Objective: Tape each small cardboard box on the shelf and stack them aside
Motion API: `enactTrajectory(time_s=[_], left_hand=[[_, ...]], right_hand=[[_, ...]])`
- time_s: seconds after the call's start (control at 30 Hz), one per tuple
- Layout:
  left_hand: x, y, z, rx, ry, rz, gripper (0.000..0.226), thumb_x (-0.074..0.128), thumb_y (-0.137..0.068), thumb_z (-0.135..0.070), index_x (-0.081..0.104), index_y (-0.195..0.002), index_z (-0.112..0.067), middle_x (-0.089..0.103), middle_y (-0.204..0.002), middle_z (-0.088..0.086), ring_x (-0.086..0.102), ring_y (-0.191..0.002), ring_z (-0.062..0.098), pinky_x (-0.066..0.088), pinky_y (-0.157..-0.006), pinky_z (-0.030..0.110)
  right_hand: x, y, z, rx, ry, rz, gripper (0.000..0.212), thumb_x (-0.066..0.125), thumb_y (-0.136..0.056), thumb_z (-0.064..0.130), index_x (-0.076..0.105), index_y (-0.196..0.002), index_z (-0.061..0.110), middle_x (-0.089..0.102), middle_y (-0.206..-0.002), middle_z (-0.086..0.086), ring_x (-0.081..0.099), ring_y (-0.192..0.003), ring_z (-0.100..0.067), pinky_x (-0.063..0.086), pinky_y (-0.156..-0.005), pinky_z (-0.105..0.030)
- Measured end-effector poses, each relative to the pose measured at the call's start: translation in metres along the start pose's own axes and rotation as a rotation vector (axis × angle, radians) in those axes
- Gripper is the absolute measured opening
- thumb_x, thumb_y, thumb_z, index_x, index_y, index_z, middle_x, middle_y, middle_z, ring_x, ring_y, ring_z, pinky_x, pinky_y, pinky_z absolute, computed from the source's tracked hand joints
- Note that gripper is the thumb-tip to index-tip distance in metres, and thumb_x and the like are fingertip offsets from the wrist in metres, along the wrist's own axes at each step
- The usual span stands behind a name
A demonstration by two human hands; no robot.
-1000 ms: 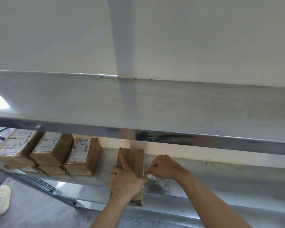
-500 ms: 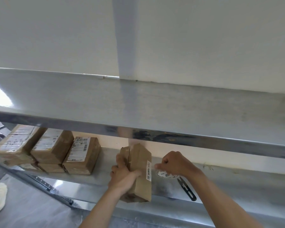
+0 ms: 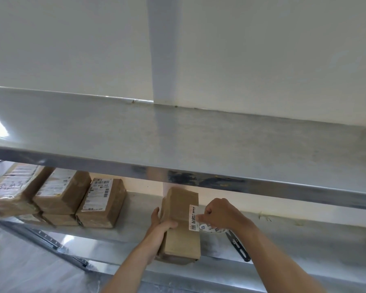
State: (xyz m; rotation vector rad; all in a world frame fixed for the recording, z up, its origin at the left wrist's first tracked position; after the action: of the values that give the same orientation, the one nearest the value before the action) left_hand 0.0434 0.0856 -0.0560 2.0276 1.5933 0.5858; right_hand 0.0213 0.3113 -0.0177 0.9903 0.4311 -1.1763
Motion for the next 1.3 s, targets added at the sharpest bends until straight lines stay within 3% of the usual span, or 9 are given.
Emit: enactTrajectory(time_s=[0.17, 0.3, 0.43, 0.53, 0.6, 0.77, 0.97, 1.1, 1.3], left_hand=[[-0.013, -0.006, -0.001, -0.017, -0.026, 0.053, 0.097, 0.075, -0.062, -0.040, 0.031, -0.147, -0.027, 0.066, -0.123, 0.008, 0.065, -0.111, 0.029, 0.054, -0.088, 0.042], [-0.032, -0.006, -0.007, 0.026, -0.131, -0.012, 0.106, 0.084, -0.068, -0.043, 0.022, -0.153, -0.032, 0.051, -0.139, 0.007, 0.060, -0.118, 0.027, 0.055, -0.090, 0.041], [-0.044, -0.002, -0.017, 0.147, -0.284, -0.035, 0.083, 0.080, -0.084, -0.019, 0.030, -0.145, -0.045, 0.049, -0.134, -0.001, 0.059, -0.117, 0.024, 0.060, -0.086, 0.039], [-0.031, 0.003, -0.030, 0.240, -0.605, -0.097, 0.074, 0.063, -0.095, -0.012, 0.028, -0.155, -0.037, 0.052, -0.141, 0.001, 0.060, -0.118, 0.022, 0.054, -0.092, 0.031], [-0.010, 0.009, -0.037, 0.265, -0.892, -0.194, 0.069, 0.049, -0.099, -0.023, 0.019, -0.161, -0.029, 0.046, -0.145, 0.007, 0.053, -0.126, 0.026, 0.047, -0.100, 0.032], [0.034, 0.009, -0.026, 0.039, -1.054, -0.263, 0.120, 0.053, -0.073, -0.076, -0.020, -0.156, -0.029, 0.005, -0.157, 0.016, 0.021, -0.141, 0.040, 0.039, -0.109, 0.053], [0.032, 0.001, -0.024, 0.027, -1.037, -0.351, 0.134, 0.060, -0.065, -0.085, -0.026, -0.153, -0.033, 0.021, -0.144, 0.014, 0.033, -0.129, 0.037, 0.043, -0.100, 0.049], [0.033, 0.005, -0.026, 0.027, -1.031, -0.367, 0.133, 0.058, -0.067, -0.085, -0.026, -0.154, -0.031, 0.024, -0.142, 0.015, 0.036, -0.128, 0.037, 0.044, -0.099, 0.048], [0.022, 0.009, -0.029, 0.071, -0.953, -0.354, 0.123, 0.060, -0.071, -0.072, -0.023, -0.153, -0.033, 0.030, -0.138, 0.015, 0.037, -0.130, 0.039, 0.043, -0.101, 0.048]], right_hand=[[0.005, -0.012, 0.007, 0.021, 0.022, 0.017, 0.038, 0.076, -0.082, 0.052, 0.076, -0.074, 0.015, 0.077, -0.082, 0.001, 0.074, -0.066, -0.013, 0.064, -0.071, -0.035], [0.012, -0.015, 0.014, 0.001, 0.033, 0.011, 0.038, 0.075, -0.082, 0.053, 0.076, -0.076, 0.015, 0.077, -0.082, 0.002, 0.074, -0.066, -0.012, 0.063, -0.069, -0.028], [0.020, -0.020, 0.022, -0.023, 0.030, -0.002, 0.043, 0.073, -0.082, 0.052, 0.074, -0.072, 0.010, 0.076, -0.076, 0.000, 0.073, -0.065, -0.016, 0.052, -0.059, -0.025], [0.023, -0.021, 0.023, -0.035, 0.003, 0.000, 0.043, 0.073, -0.083, 0.051, 0.073, -0.072, 0.009, 0.075, -0.075, -0.001, 0.069, -0.061, -0.016, 0.050, -0.058, -0.028], [0.023, -0.020, 0.023, -0.044, -0.017, -0.001, 0.044, 0.073, -0.083, 0.049, 0.073, -0.072, 0.007, 0.074, -0.072, -0.002, 0.065, -0.054, -0.015, 0.048, -0.056, -0.029], [0.021, -0.020, 0.020, -0.087, -0.014, -0.004, 0.042, 0.071, -0.085, 0.047, 0.071, -0.072, 0.007, 0.069, -0.069, -0.006, 0.057, -0.054, -0.013, 0.046, -0.057, -0.032], [0.016, -0.016, 0.003, -0.147, -0.136, 0.030, 0.038, 0.068, -0.085, 0.040, 0.069, -0.073, 0.003, 0.070, -0.075, -0.016, 0.051, -0.053, -0.011, 0.045, -0.055, -0.030], [0.012, -0.013, 0.001, -0.163, -0.152, 0.032, 0.032, 0.072, -0.086, 0.039, 0.075, -0.073, 0.009, 0.071, -0.067, -0.008, 0.054, -0.049, -0.006, 0.048, -0.055, -0.024], [0.012, -0.007, -0.009, -0.116, -0.137, 0.005, 0.044, 0.071, -0.086, 0.049, 0.068, -0.058, 0.016, 0.066, -0.055, 0.003, 0.055, -0.045, -0.006, 0.044, -0.051, -0.018]])
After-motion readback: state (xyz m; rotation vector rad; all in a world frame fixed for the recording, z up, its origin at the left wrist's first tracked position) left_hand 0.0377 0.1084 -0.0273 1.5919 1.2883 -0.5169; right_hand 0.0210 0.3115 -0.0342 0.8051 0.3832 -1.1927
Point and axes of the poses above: each hand's wrist, its own y-axis away from the middle knuckle, its own x-axis out of the palm, z = x × y, the point moved 2 cm from there along -y, towards the middle knuckle
